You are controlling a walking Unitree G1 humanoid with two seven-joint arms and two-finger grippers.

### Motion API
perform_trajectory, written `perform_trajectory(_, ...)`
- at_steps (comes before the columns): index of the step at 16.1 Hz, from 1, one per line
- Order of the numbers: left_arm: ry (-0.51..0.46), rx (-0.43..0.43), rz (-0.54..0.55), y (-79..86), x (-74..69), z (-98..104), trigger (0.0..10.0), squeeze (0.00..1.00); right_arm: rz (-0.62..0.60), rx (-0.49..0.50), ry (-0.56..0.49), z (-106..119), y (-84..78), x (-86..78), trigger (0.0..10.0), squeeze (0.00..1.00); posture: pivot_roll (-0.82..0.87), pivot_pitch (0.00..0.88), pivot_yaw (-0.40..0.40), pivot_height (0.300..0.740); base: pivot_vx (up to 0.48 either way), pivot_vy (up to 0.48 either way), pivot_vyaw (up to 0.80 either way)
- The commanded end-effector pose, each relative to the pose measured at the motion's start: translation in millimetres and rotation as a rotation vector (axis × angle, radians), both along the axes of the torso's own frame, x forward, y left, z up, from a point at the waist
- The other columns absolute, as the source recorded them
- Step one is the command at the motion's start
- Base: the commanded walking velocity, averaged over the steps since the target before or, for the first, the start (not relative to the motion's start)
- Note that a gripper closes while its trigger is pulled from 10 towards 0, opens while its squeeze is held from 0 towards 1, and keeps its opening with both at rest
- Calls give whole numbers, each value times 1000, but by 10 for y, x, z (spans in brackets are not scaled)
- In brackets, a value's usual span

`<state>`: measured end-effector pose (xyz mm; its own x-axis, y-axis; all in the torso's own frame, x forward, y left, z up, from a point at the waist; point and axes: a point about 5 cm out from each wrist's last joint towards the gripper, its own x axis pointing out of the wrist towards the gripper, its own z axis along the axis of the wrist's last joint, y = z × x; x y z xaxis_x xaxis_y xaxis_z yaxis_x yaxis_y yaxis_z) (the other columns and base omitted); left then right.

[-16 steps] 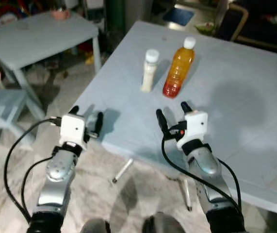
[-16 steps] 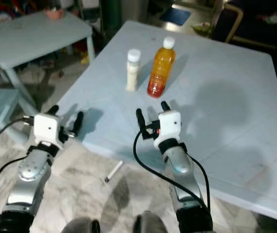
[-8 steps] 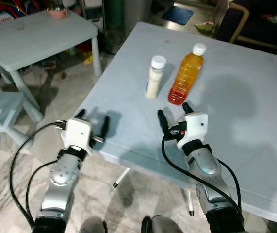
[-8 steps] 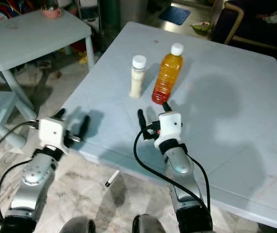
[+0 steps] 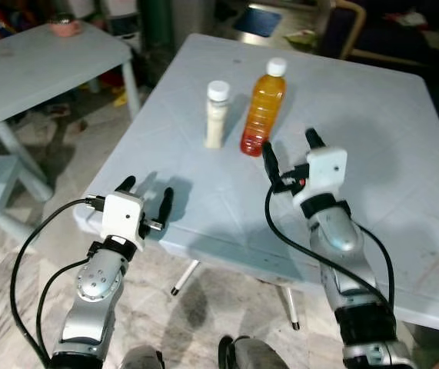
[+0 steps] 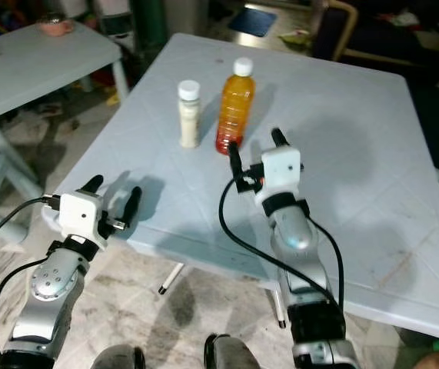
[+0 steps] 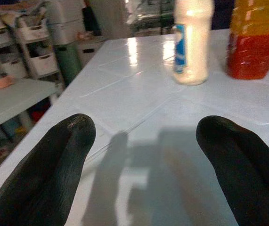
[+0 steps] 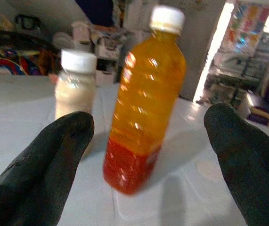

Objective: Restocking fridge

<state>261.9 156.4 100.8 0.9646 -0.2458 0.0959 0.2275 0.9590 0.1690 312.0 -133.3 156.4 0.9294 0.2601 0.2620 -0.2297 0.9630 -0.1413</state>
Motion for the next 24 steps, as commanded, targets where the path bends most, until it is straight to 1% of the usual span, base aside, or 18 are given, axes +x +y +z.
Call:
perform_trajectory(1,-7,15,14,24,-13,28,10000,0,16,-6,-16,57,-13,31,10000,0,83,126,-51,740,0,0,0)
perform_trajectory(2,-6,18,15,34,-14,32,10000,0,41,-27,-59,183,2,93,10000,0,87,129,-49,740,0,0,0)
perform_trajectory(3,-7,20,16,39,-15,33,10000,0,42,-46,-80,246,0,124,10000,0,90,130,-48,740,0,0,0)
perform_trajectory(7,-5,27,18,49,-22,45,10000,0,-24,-44,-164,552,-97,295,10000,0,99,137,-43,740,0,0,0)
perform_trajectory(12,0,36,9,55,-38,57,10000,0,-54,-49,-194,686,-152,418,10000,0,112,151,-34,740,0,0,0)
perform_trajectory(15,9,51,-1,63,-69,63,10000,0,-75,-7,-184,772,-206,542,10000,0,130,165,-23,740,0,0,0)
perform_trajectory(20,24,63,-10,85,-90,65,10000,0,-77,34,-173,898,-156,703,10000,0,156,174,-14,740,0,0,0)
perform_trajectory(21,24,63,-10,85,-90,65,10000,0,-77,34,-173,898,-156,703,10000,0,156,174,-14,740,0,0,0)
perform_trajectory(22,27,70,-8,92,-95,69,10000,0,-55,57,-153,930,-117,763,8549,0,164,177,-10,740,0,0,0)
perform_trajectory(23,28,73,-5,97,-97,71,10000,0,-34,56,-150,945,-85,781,8549,0,167,178,-12,740,0,0,0)
perform_trajectory(24,38,73,0,113,-103,61,10000,0,11,21,-158,966,-18,793,5255,0,171,179,-11,740,0,0,0)
